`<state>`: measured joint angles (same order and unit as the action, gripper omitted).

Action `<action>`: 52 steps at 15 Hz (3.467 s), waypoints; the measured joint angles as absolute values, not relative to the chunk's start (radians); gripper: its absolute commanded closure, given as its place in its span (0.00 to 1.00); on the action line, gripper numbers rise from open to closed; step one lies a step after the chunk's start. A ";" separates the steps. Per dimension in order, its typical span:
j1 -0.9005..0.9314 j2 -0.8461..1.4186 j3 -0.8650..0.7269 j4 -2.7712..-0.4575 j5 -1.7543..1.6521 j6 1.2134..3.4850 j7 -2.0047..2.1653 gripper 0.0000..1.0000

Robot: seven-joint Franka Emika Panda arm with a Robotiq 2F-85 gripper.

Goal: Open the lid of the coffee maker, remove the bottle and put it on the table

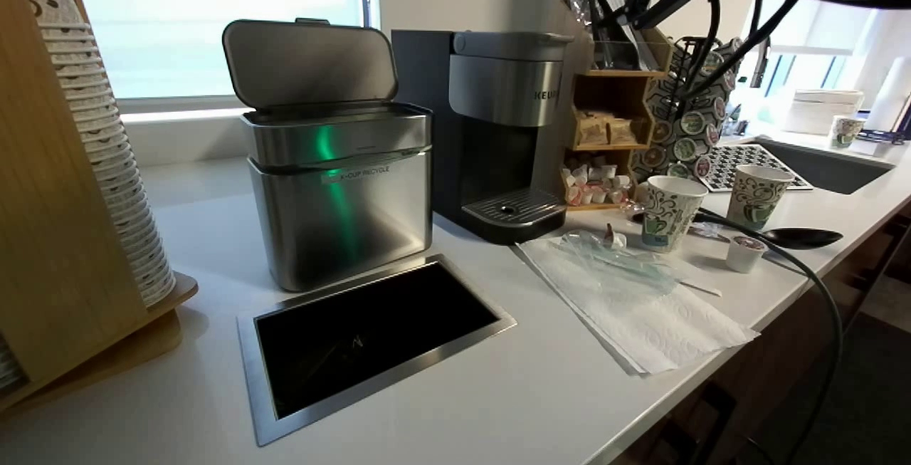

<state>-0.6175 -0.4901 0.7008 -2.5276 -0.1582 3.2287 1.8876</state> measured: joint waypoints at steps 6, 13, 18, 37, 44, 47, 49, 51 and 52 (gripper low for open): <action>-0.628 -0.478 0.707 -2.529 -0.154 3.231 1.891 0.00; -0.647 -0.420 0.708 -2.527 -0.154 3.233 1.890 0.00; -0.654 -0.403 0.706 -2.525 -0.154 3.232 1.890 0.00; -0.726 -0.177 0.781 -2.352 -0.161 3.237 1.851 0.00; -0.733 -0.171 0.786 -2.324 -0.169 3.238 1.824 0.00; -0.734 -0.173 0.786 -2.316 -0.173 3.238 1.813 0.00; -0.738 -0.176 0.786 -2.286 -0.179 3.238 1.800 0.00; -0.751 -0.178 0.787 -2.226 -0.189 3.240 1.778 0.00; -0.762 -0.179 0.788 -2.189 -0.196 3.245 1.766 0.00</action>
